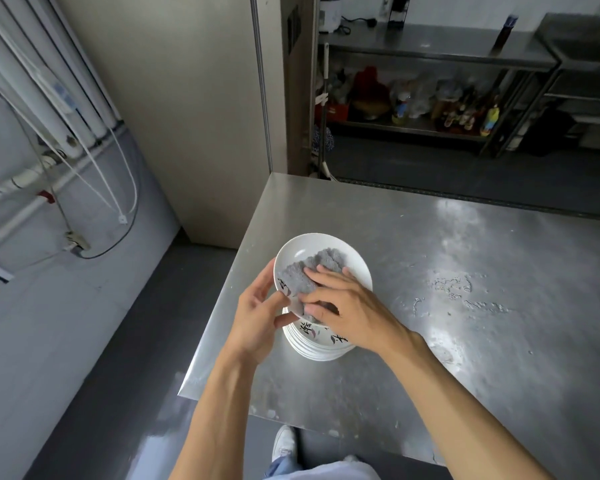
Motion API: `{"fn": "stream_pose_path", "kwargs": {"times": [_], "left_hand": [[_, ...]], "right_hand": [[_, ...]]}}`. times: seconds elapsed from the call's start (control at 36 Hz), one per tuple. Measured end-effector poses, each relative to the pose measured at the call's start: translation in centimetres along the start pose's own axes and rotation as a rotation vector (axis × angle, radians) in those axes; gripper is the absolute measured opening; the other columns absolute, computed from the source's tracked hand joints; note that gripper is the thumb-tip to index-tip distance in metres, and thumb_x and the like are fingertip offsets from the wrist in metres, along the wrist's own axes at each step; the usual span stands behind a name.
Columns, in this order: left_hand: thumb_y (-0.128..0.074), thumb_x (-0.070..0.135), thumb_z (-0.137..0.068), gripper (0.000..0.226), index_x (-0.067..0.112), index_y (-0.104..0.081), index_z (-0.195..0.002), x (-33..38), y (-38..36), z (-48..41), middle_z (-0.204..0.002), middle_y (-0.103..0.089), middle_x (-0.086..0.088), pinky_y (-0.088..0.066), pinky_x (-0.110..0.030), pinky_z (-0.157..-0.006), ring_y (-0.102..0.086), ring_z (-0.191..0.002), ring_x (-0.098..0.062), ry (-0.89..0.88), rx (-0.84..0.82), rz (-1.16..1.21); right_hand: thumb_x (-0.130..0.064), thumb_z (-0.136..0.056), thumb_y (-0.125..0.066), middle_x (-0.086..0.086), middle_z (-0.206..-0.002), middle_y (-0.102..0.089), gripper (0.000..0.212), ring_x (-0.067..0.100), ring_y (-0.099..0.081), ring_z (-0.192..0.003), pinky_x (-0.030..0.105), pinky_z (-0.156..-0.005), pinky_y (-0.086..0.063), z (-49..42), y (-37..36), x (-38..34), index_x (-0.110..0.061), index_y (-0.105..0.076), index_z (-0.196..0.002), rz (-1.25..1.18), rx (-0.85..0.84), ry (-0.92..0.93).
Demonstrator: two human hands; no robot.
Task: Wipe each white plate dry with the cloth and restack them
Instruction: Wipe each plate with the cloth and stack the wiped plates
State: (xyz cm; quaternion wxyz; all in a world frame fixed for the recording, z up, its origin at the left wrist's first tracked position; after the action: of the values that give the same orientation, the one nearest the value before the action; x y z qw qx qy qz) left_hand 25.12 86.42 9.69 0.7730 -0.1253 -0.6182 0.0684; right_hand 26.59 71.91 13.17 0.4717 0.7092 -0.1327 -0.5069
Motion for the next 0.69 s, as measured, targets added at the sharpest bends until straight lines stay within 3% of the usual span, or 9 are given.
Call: {"fn": "stream_pose_path", "kwargs": {"times": [0.08,0.14,0.22,0.31,0.42,0.53,0.61,0.69], "left_hand": [[-0.055,-0.001,-0.096,0.060,0.034,-0.059,-0.145,0.0,0.2,0.3,-0.141,-0.066,-0.008,-0.061,-0.046,-0.090,-0.070,-0.118,-0.031,0.000,-0.008,0.034],[-0.058,0.000,-0.094,0.062,0.036,-0.060,-0.144,0.1,0.2,0.3,-0.142,-0.065,-0.008,-0.062,-0.044,-0.087,-0.070,-0.116,-0.030,-0.003,-0.016,0.039],[-0.054,-0.009,-0.095,0.070,0.039,-0.058,-0.146,0.4,-0.3,0.3,-0.145,-0.063,-0.005,-0.062,-0.045,-0.087,-0.067,-0.124,-0.032,-0.015,-0.057,0.012],[-0.047,-0.014,-0.090,0.079,0.038,-0.056,-0.148,0.8,-1.1,0.2,-0.147,-0.062,0.000,-0.062,-0.044,-0.086,-0.067,-0.124,-0.033,-0.017,-0.088,-0.028],[-0.052,-0.008,-0.095,0.070,0.038,-0.056,-0.148,1.0,-1.9,0.2,-0.141,-0.067,-0.001,-0.062,-0.043,-0.087,-0.070,-0.121,-0.028,-0.020,-0.102,-0.048],[-0.054,-0.002,-0.089,0.057,0.029,-0.068,-0.134,0.5,0.1,0.1,-0.127,-0.074,-0.010,-0.063,-0.046,-0.088,-0.071,-0.112,-0.033,-0.006,0.047,0.005],[-0.053,-0.003,-0.096,0.056,0.029,-0.064,-0.140,0.4,1.3,0.4,-0.129,-0.073,-0.015,-0.062,-0.048,-0.092,-0.073,-0.113,-0.033,-0.013,0.043,0.026],[-0.057,-0.001,-0.098,0.056,0.033,-0.063,-0.142,0.3,2.4,0.6,-0.132,-0.072,-0.011,-0.062,-0.043,-0.088,-0.073,-0.115,-0.031,-0.006,0.056,0.042]], "right_hand": [[-0.035,-0.098,-0.063,-0.011,-0.157,-0.041,0.036,0.006,-0.028,-0.148,0.037,-0.120,-0.028,0.6,1.0,0.6,-0.033,-0.063,-0.134,0.026,0.086,-0.021],[-0.025,-0.099,-0.061,-0.004,-0.158,-0.040,0.048,0.013,-0.028,-0.148,0.040,-0.117,-0.034,0.8,1.7,1.1,-0.026,-0.050,-0.146,0.084,0.168,-0.051],[-0.021,-0.102,-0.050,0.004,-0.167,-0.019,0.069,0.020,-0.015,-0.154,0.036,-0.123,-0.021,0.4,1.8,2.2,-0.017,-0.014,-0.161,0.127,0.204,-0.207],[-0.020,-0.104,-0.044,0.006,-0.169,-0.002,0.069,0.014,0.000,-0.155,0.022,-0.120,-0.002,-0.5,1.2,2.1,-0.008,-0.004,-0.160,0.082,0.204,-0.263],[-0.022,-0.106,-0.045,-0.008,-0.169,-0.001,0.064,-0.005,0.007,-0.147,0.012,-0.118,-0.001,-1.9,0.0,-0.2,-0.016,-0.012,-0.161,-0.086,0.132,-0.144],[-0.010,-0.103,-0.048,-0.009,-0.164,-0.025,0.054,0.001,-0.015,-0.152,0.022,-0.123,-0.013,-1.8,-1.5,-2.5,-0.017,-0.036,-0.155,-0.121,0.028,0.032],[-0.008,-0.102,-0.051,-0.017,-0.154,-0.037,0.049,-0.009,-0.023,-0.146,0.015,-0.120,-0.016,-0.9,-1.7,-2.3,-0.018,-0.048,-0.149,-0.145,-0.002,0.070],[-0.006,-0.101,-0.052,-0.013,-0.152,-0.045,0.044,-0.006,-0.030,-0.144,0.017,-0.120,-0.021,0.2,-1.6,-0.9,-0.019,-0.056,-0.143,-0.112,-0.024,0.047]]}}
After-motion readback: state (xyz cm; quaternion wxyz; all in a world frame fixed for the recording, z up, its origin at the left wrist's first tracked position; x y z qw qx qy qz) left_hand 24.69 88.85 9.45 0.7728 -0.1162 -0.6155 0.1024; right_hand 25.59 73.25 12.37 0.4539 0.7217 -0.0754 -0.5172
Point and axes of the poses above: each hand's wrist, its own z-axis away from the middle knuckle, its own y-axis out of the back of the hand, x = y × z, the point moved 8 cm from there along -z, towards the middle knuckle
